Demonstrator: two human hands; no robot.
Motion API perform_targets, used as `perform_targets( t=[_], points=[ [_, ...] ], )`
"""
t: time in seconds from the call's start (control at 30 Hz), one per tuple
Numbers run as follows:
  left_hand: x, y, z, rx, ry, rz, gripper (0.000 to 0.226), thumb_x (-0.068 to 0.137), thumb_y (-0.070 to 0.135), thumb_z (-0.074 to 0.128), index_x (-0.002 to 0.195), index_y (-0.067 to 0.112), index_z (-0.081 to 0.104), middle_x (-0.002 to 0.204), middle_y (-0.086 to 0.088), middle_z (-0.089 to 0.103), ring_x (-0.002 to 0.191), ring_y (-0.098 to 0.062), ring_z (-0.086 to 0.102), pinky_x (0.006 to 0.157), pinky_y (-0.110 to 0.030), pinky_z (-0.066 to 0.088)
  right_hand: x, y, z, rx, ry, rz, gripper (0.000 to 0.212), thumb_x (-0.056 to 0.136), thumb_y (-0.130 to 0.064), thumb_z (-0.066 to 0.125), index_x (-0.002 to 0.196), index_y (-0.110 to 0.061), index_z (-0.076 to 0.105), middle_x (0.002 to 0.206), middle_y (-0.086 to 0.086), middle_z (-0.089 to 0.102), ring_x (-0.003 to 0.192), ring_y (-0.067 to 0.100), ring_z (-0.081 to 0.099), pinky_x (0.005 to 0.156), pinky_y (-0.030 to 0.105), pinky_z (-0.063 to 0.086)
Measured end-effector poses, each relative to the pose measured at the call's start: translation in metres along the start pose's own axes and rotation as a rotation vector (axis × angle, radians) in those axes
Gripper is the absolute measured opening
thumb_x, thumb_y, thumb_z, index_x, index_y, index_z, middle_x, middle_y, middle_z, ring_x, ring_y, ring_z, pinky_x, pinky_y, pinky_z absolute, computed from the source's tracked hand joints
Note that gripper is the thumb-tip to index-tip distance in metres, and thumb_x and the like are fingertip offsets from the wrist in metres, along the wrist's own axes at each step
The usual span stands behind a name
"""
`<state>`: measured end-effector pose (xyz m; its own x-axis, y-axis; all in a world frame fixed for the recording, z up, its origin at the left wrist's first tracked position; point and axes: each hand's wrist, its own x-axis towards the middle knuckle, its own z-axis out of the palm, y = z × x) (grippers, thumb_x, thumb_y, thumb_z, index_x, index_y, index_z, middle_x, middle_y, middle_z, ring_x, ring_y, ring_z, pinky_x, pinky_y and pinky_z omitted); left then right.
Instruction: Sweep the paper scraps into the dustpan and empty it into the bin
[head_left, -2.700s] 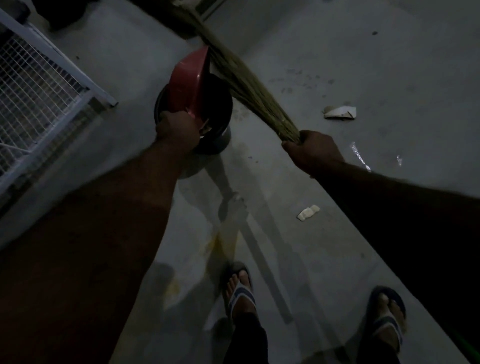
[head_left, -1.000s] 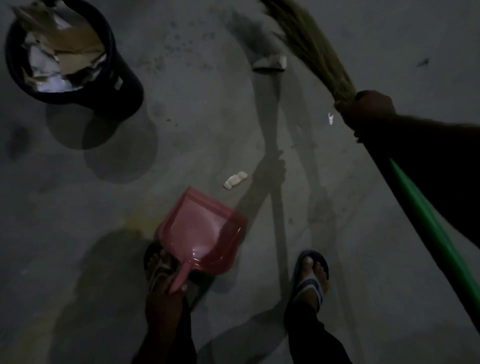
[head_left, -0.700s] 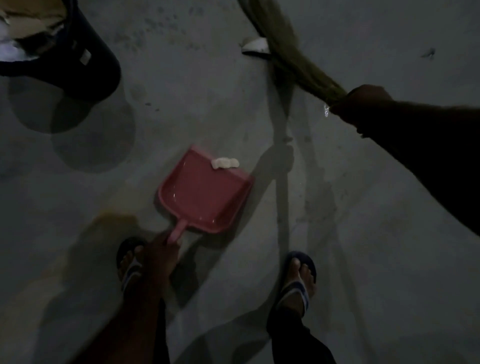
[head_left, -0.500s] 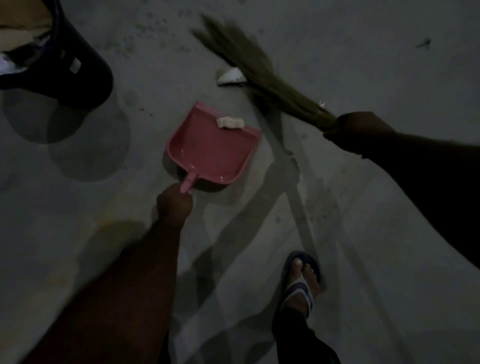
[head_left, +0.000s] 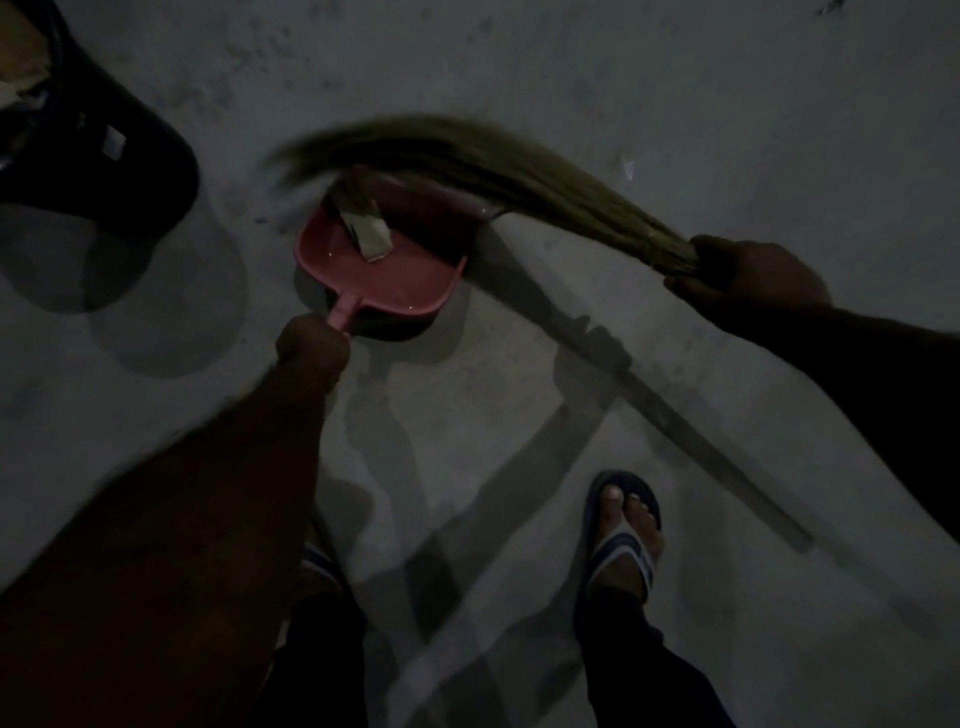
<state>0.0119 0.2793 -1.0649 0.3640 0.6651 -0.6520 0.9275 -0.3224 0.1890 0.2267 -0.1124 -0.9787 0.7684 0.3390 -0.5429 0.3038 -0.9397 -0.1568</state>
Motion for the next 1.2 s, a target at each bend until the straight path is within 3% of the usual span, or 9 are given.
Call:
perform_targets(
  t=[0.1, 0.23, 0.37, 0.47, 0.57, 0.7, 0.83, 0.97, 1.2],
  points=[
    [-0.005, -0.003, -0.002, 0.127, 0.018, 0.077, 0.022, 0.09, 0.016, 0.052, 0.068, 0.018, 0.054, 0.077, -0.009, 0.06, 0.097, -0.04, 0.065, 0.082, -0.041, 0.053, 0.004, -0.003, -0.009, 0.029, 0.073, 0.036, 0.047, 0.094, -0.059, 0.053, 0.126, -0.024, 0.057, 0.104, 0.015, 0.067, 0.09, 0.035, 0.064, 0.077, 0.045, 0.057],
    [-0.005, -0.006, 0.0, 0.252, 0.097, 0.189, 0.025, 0.097, 0.014, 0.048, 0.103, -0.004, 0.065, 0.11, -0.026, 0.064, 0.105, -0.042, 0.059, 0.084, -0.04, 0.043, 0.021, -0.019, -0.012, 0.085, 0.066, 0.06, 0.052, 0.094, -0.058, 0.054, 0.125, -0.017, 0.06, 0.107, 0.016, 0.066, 0.089, 0.033, 0.061, 0.078, 0.04, 0.055],
    [-0.007, 0.004, -0.004, 0.245, 0.096, 0.214, 0.026, 0.096, 0.016, 0.051, 0.102, -0.005, 0.066, 0.108, -0.027, 0.065, 0.102, -0.043, 0.061, 0.082, -0.04, 0.045, 0.028, -0.037, 0.002, 0.104, -0.159, 0.045, 0.053, 0.094, -0.056, 0.057, 0.127, -0.015, 0.063, 0.109, 0.013, 0.065, 0.085, 0.025, 0.058, 0.076, 0.037, 0.055],
    [-0.015, 0.018, -0.013, 0.219, 0.033, 0.205, 0.025, 0.094, 0.017, 0.051, 0.099, -0.003, 0.065, 0.101, -0.027, 0.067, 0.093, -0.043, 0.065, 0.08, -0.042, 0.051, 0.012, -0.04, 0.008, 0.077, -0.252, -0.041, 0.049, 0.094, -0.055, 0.057, 0.124, -0.017, 0.065, 0.097, 0.007, 0.061, 0.084, 0.023, 0.056, 0.07, 0.031, 0.047],
    [-0.038, 0.046, -0.027, 0.179, -0.017, 0.17, 0.026, 0.091, 0.016, 0.051, 0.106, -0.001, 0.065, 0.104, -0.027, 0.067, 0.098, -0.044, 0.064, 0.086, -0.047, 0.054, -0.012, -0.024, -0.01, 0.152, -0.201, -0.081, 0.043, 0.092, -0.059, 0.055, 0.119, -0.028, 0.064, 0.098, 0.004, 0.065, 0.087, 0.025, 0.059, 0.073, 0.031, 0.047],
    [-0.077, 0.098, -0.05, 0.242, 0.025, 0.339, 0.034, 0.095, 0.022, 0.048, 0.104, -0.005, 0.066, 0.104, -0.03, 0.065, 0.099, -0.045, 0.062, 0.084, -0.042, 0.047, -0.032, 0.018, -0.071, 0.267, -0.092, -0.012, 0.04, 0.09, -0.061, 0.055, 0.118, -0.034, 0.061, 0.096, 0.002, 0.067, 0.091, 0.026, 0.064, 0.076, 0.034, 0.053],
    [-0.104, 0.169, -0.071, 0.246, 0.084, 0.38, 0.022, 0.092, 0.019, 0.057, 0.101, 0.003, 0.068, 0.101, -0.024, 0.068, 0.095, -0.041, 0.063, 0.08, -0.041, 0.048, -0.036, 0.082, -0.152, 0.295, 0.023, 0.088, 0.044, 0.091, -0.061, 0.055, 0.124, -0.033, 0.061, 0.102, 0.006, 0.069, 0.093, 0.028, 0.065, 0.076, 0.034, 0.053],
    [-0.117, 0.241, -0.086, 0.174, 0.109, 0.476, 0.037, 0.089, 0.033, 0.054, 0.1, 0.001, 0.069, 0.1, -0.024, 0.068, 0.095, -0.042, 0.062, 0.079, -0.04, 0.046, -0.037, 0.141, -0.219, 0.247, 0.132, 0.174, 0.045, 0.092, -0.06, 0.057, 0.123, -0.028, 0.062, 0.105, 0.011, 0.069, 0.085, 0.027, 0.061, 0.074, 0.035, 0.052],
    [-0.115, 0.328, -0.059, 0.199, 0.026, 0.549, 0.029, 0.088, 0.026, 0.058, 0.103, 0.005, 0.069, 0.102, -0.021, 0.07, 0.098, -0.039, 0.063, 0.084, -0.041, 0.049, -0.028, 0.21, -0.243, 0.236, 0.17, 0.389, 0.045, 0.093, -0.057, 0.056, 0.118, -0.019, 0.062, 0.092, 0.011, 0.063, 0.078, 0.026, 0.056, 0.068, 0.033, 0.049]
  ],
)
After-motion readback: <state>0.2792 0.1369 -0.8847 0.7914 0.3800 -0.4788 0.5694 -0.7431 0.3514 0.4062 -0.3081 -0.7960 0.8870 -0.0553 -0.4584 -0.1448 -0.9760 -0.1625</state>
